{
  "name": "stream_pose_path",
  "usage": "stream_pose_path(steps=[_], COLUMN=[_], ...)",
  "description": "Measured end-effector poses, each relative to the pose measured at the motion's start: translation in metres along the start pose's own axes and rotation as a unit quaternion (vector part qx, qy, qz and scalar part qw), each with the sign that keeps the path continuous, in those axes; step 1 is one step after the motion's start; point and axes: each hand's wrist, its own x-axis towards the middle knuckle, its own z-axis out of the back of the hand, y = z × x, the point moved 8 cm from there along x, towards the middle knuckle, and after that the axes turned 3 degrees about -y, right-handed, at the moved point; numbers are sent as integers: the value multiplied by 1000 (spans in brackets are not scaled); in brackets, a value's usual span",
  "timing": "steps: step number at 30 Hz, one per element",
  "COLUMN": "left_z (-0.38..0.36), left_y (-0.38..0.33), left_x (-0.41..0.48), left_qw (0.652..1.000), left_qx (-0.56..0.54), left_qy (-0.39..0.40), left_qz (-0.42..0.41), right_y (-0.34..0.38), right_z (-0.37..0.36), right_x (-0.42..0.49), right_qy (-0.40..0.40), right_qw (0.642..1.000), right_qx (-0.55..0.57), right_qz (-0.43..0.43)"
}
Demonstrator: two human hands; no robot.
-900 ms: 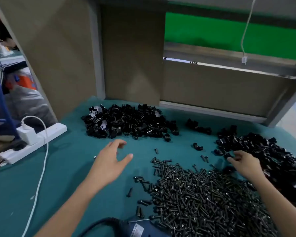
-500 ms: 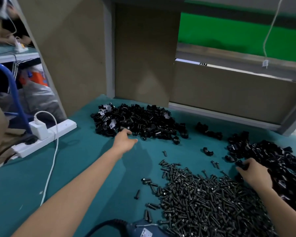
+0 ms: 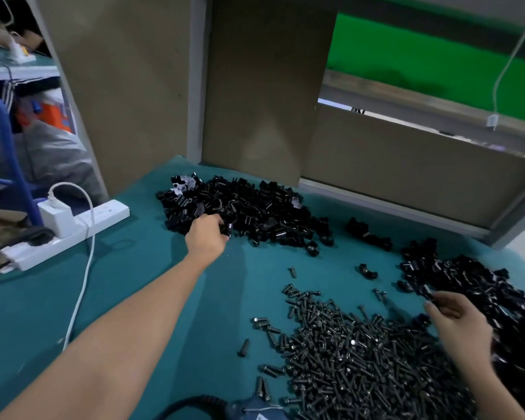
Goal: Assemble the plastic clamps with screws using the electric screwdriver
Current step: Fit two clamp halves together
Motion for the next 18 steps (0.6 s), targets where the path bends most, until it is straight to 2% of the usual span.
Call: stream_pose_path(steps=[3, 5, 6, 8, 10, 12, 13, 15, 18], left_z=[9, 18, 22, 30, 39, 50, 54, 58, 56], left_y=[-2, -5, -8, -20, -36, -49, -53, -57, -58], left_x=[-10, -22, -31, -56, -89, -123, -139, -165, -192], left_qw=[997, 980, 960, 896, 813, 739, 718, 709, 733], left_qx=[-81, -200, -276, -432, -557, -639, -656, -654, -613], left_qy=[-10, -2, 12, 75, 148, 205, 227, 261, 295], left_qz=[-5, 18, 34, 67, 78, 65, 55, 34, -2], right_y=[17, 33, 44, 71, 101, 130, 144, 169, 198], right_z=[2, 5, 8, 16, 21, 20, 16, 2, -23], right_x=[-29, -43, -49, -60, -74, -93, -105, -131, -168], right_qy=[17, 24, 24, 24, 33, 54, 72, 116, 169], right_qw=[999, 998, 997, 993, 986, 976, 970, 956, 933], right_qx=[27, 48, 61, 94, 133, 182, 203, 231, 269], right_qz=[23, 32, 40, 68, 95, 110, 116, 135, 168])
